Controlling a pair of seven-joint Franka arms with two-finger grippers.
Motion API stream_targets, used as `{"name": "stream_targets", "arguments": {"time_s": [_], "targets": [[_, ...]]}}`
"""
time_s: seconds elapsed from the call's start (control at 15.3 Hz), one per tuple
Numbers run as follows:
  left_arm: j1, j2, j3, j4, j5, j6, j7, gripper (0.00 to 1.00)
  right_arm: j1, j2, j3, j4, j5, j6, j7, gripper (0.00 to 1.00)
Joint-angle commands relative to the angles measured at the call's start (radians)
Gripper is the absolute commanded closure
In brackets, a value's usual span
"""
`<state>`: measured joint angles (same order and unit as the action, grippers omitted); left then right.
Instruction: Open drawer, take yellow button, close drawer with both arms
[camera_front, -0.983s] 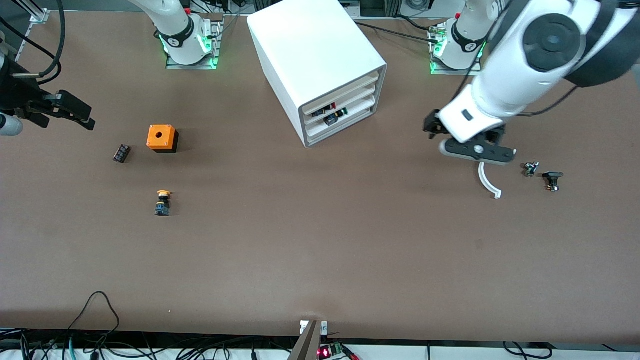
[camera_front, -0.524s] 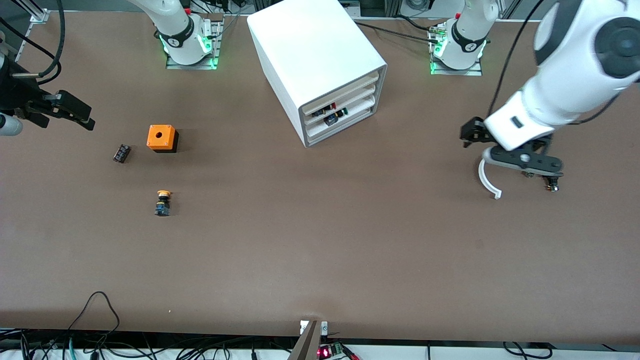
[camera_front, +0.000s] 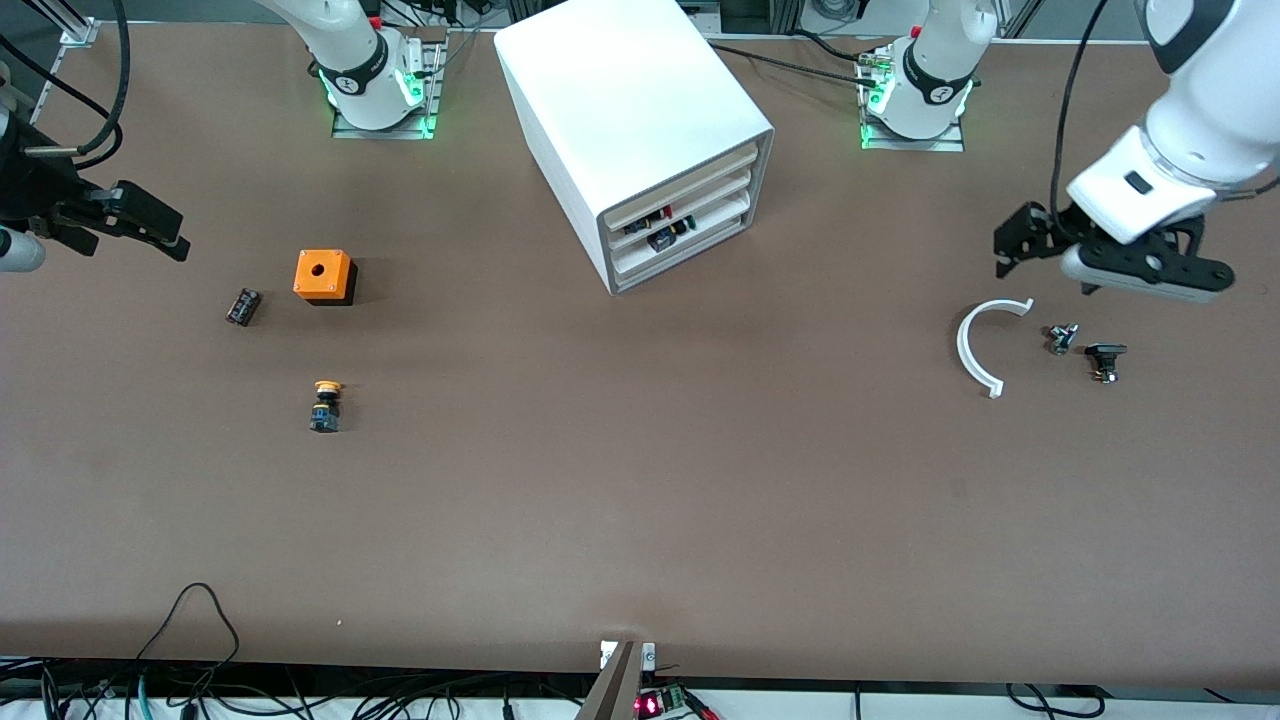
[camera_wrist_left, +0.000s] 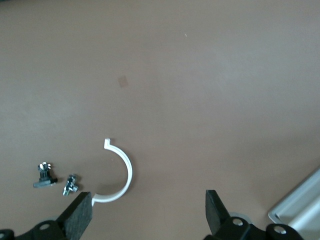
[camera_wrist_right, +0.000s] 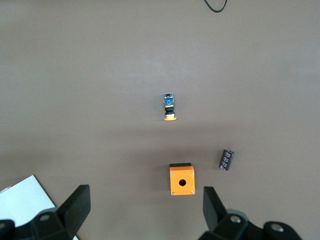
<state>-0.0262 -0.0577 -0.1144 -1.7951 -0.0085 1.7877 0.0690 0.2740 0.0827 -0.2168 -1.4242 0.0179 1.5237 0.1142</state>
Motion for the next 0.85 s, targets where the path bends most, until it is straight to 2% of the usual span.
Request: {"name": "stream_targets", "arguments": {"time_s": [0.0, 0.66, 0.79], "targets": [[-0.012, 0.015, 0.016, 0.039, -0.018, -0.043, 0.009, 0.0, -0.006, 0.011, 0.005, 0.027, -0.013, -0.007, 0.008, 0.0], [-0.012, 0.044, 0.019, 0.062, -0.013, -0.047, 0.011, 0.0, -0.007, 0.011, 0.005, 0.025, -0.013, -0.007, 0.001, 0.0], [-0.052, 0.058, 0.067, 0.08, -0.013, -0.047, 0.015, 0.0, -0.007, 0.011, 0.005, 0.025, -0.015, -0.007, -0.002, 0.0]]}}
